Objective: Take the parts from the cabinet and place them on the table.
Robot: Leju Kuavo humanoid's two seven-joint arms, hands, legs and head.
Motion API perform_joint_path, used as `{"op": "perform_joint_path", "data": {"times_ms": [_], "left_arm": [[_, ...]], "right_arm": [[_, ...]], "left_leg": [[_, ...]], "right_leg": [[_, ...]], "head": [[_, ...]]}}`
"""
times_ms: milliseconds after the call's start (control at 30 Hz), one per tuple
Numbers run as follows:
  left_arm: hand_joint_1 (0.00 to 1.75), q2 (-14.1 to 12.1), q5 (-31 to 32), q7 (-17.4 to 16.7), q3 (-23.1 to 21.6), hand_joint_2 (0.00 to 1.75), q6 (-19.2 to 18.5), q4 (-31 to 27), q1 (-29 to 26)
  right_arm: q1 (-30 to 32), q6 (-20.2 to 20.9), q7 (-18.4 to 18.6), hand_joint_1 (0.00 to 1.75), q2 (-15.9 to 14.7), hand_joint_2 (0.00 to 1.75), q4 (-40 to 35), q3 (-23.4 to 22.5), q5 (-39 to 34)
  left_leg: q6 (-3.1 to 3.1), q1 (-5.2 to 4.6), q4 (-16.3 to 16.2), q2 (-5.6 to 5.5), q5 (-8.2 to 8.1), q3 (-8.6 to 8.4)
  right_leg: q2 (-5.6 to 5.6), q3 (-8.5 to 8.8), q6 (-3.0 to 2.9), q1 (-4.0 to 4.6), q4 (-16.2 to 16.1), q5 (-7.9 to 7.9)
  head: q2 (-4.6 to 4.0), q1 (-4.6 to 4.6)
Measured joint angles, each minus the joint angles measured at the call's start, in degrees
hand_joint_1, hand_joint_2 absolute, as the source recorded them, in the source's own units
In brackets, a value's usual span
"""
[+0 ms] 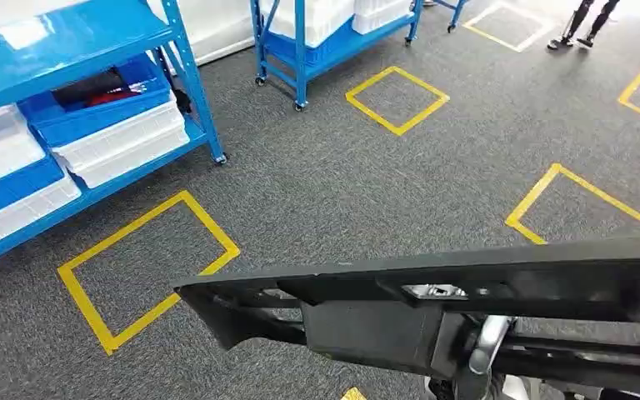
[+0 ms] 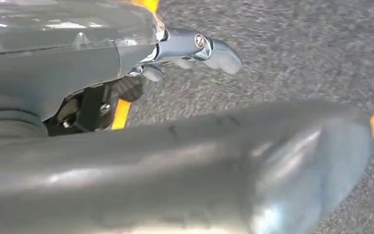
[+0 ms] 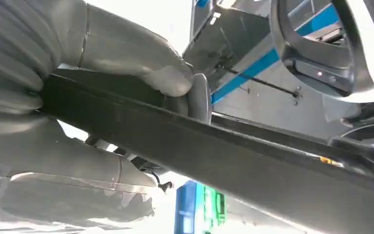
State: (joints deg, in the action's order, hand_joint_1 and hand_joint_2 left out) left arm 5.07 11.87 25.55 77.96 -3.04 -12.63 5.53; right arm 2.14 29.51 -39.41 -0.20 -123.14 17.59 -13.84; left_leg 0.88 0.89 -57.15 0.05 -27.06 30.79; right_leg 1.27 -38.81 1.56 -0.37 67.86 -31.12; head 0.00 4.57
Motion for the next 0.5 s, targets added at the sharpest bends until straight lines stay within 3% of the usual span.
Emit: {"op": "perform_joint_path", "data": {"times_ms": [67, 100, 133, 200, 233, 267, 367, 400, 433, 467, 500], "left_arm": [[0.00, -0.22, 0.00, 0.11, 0.26, 0.00, 0.35, 0.00, -0.19], [0.00, -0.33, 0.00, 0.11, 0.48, 0.00, 0.54, -0.02, -0.18], [0.00, -0.50, 0.00, 0.13, 0.61, 0.00, 0.61, -0.02, -0.14], [0.00, -0.92, 0.00, -0.02, 0.81, 0.00, 0.70, -0.02, -0.15], [0.00, -1.18, 0.00, -0.15, 0.85, 0.00, 0.70, -0.02, -0.15], [0.00, -1.59, 0.00, -0.50, 0.90, 0.00, 0.70, -0.02, -0.19], [0.00, -2.64, 0.00, -2.10, 1.16, 0.00, 1.31, -0.04, -0.05], [0.00, -2.95, -0.04, -2.27, 1.18, 0.00, 1.33, -0.04, 0.02], [0.00, -3.35, -0.07, -2.32, 1.22, 0.00, 1.31, -0.11, 0.01], [0.00, -3.54, 0.00, -2.34, 1.29, 0.00, 1.27, -0.11, -0.20], [0.00, -3.76, 0.09, -2.38, 1.31, 0.00, 1.25, -0.13, -0.41]], "right_arm": [[0.37, 0.96, 0.00, 1.75, 0.33, 1.75, 0.02, -0.72, -0.55], [0.59, 1.81, 0.00, 1.75, 0.57, 1.75, 0.02, -1.41, -0.76], [0.83, 2.62, 0.00, 1.75, 0.78, 1.75, 0.00, -2.07, -1.02], [1.45, 4.37, 0.00, 1.75, 1.29, 1.75, 0.00, -3.82, -1.70], [1.55, 4.96, 0.00, 1.75, 1.49, 1.75, -0.02, -4.53, -1.81], [1.58, 5.61, 0.00, 1.75, 1.75, 1.75, -0.02, -5.37, -1.79], [1.88, 6.32, 0.00, 1.75, 2.55, 1.75, -0.07, -7.23, -1.77], [1.89, 6.18, 0.00, 1.75, 2.73, 1.75, -0.11, -7.56, -1.79], [1.96, 5.95, 0.00, 1.75, 2.93, 1.75, -0.11, -7.69, -1.79], [1.83, 5.70, 0.00, 1.75, 3.15, 1.75, -0.11, -7.74, -1.81], [1.89, 5.66, 0.02, 1.75, 3.32, 1.75, -0.11, -7.76, -1.79]], "left_leg": [[0.07, -0.22, -0.03, 1.45, -0.09, 0.05], [0.04, -0.27, -0.03, 2.19, -0.16, 0.02], [-0.03, -0.27, -0.04, 2.83, -0.24, -0.04], [-0.39, -0.26, -0.05, 3.97, -0.53, -0.43], [-0.66, -0.36, -0.08, 4.39, -0.71, -0.68], [-1.14, -0.83, -0.33, 4.80, -1.04, -0.68], [-2.01, -0.72, -0.05, 6.35, -1.12, -1.06], [-2.43, -0.61, -0.13, 6.64, -1.42, -1.21], [-2.73, -0.24, -0.89, 4.71, -2.12, -1.01], [-2.79, -0.18, -3.92, 2.32, -4.40, 0.31], [-2.86, -0.13, -8.22, 1.24, -6.74, 2.23]], "right_leg": [[-0.69, -3.61, 0.27, -0.28, 7.36, -2.62], [-0.84, -3.90, 0.37, -0.43, 7.93, -2.09], [-1.04, -2.86, 0.41, -0.52, 5.96, -0.53], [-2.47, 2.78, 0.20, -0.53, -4.21, 4.23], [-4.65, 5.21, -0.04, -0.39, -8.31, 5.12], [-5.28, 5.48, -0.56, 0.20, -9.23, 4.59], [-3.19, 4.96, -1.54, 0.45, -9.12, 4.71], [-2.47, 5.18, -2.07, 0.17, -9.63, 5.05], [-2.12, 5.31, -2.35, 0.01, -9.85, 5.22], [-1.62, 5.27, -2.79, -0.03, -9.88, 5.29], [-1.11, 5.24, -2.96, 0.02, -9.87, 5.28]], "head": [[0.00, 0.00], [0.00, 0.00], [0.00, 0.00], [0.00, 0.00], [0.00, 0.00], [0.00, 0.00], [0.00, 0.00], [0.00, 0.00], [0.00, 0.00], [0.00, 0.00], [0.00, 0.00]]}}
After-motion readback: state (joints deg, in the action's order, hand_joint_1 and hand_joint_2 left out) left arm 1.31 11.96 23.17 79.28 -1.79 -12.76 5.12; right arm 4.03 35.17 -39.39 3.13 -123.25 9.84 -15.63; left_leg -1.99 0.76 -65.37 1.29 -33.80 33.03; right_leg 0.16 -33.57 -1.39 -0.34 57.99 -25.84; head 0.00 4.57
